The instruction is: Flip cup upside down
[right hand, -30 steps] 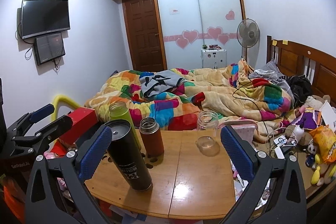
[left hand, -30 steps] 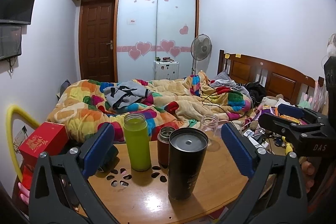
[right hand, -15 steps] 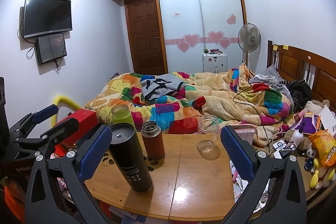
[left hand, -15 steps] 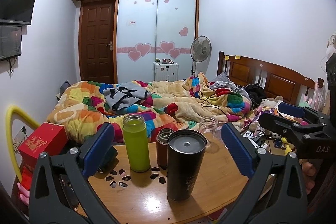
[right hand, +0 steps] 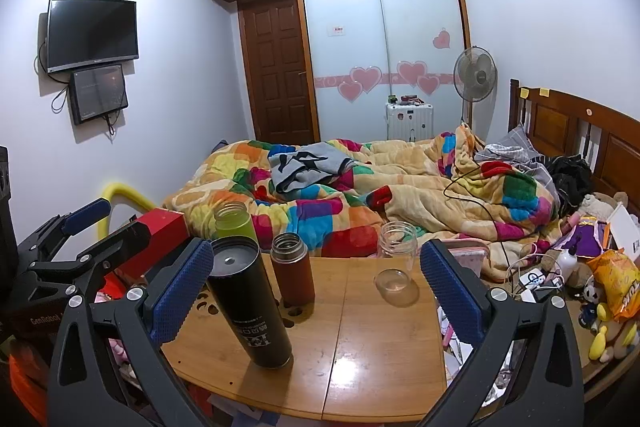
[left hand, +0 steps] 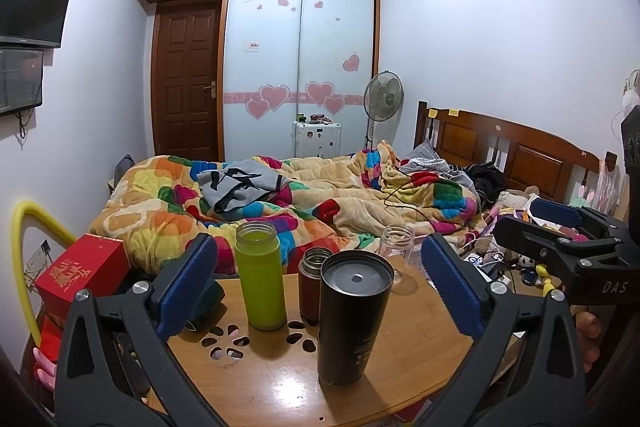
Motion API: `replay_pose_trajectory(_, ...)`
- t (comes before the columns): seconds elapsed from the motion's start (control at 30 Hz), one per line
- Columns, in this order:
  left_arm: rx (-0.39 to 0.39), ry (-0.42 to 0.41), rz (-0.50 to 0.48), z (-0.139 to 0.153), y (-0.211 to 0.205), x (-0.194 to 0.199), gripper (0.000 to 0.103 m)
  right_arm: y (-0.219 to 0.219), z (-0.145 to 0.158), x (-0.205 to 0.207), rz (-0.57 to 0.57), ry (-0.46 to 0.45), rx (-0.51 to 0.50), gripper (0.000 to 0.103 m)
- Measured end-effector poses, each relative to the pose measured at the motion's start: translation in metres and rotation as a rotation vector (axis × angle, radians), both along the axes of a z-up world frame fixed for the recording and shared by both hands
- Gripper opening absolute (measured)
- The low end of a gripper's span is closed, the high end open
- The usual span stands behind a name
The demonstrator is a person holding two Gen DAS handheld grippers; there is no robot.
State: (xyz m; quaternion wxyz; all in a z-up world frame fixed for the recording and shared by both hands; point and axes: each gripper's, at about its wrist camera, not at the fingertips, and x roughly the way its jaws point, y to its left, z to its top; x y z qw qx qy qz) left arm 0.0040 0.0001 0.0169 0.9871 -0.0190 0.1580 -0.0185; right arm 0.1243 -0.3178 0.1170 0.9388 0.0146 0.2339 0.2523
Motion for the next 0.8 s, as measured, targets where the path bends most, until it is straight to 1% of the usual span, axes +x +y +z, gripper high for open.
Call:
replay_pose_trajectory(0.5, 0.000, -0.005, 0.002, 0.0023, -0.0023, -0.0010, 0.103, 0.0002, 0.0018, -0.0004, 0.000, -0.003, 0.001, 0.103)
replay_pose_trajectory(0.8, -0.015, -0.008, 0.002, 0.0072, -0.0048, -0.0002, 0.103, -0.0009, 0.0071, -0.0015, -0.001, -0.007, 0.002, 0.103)
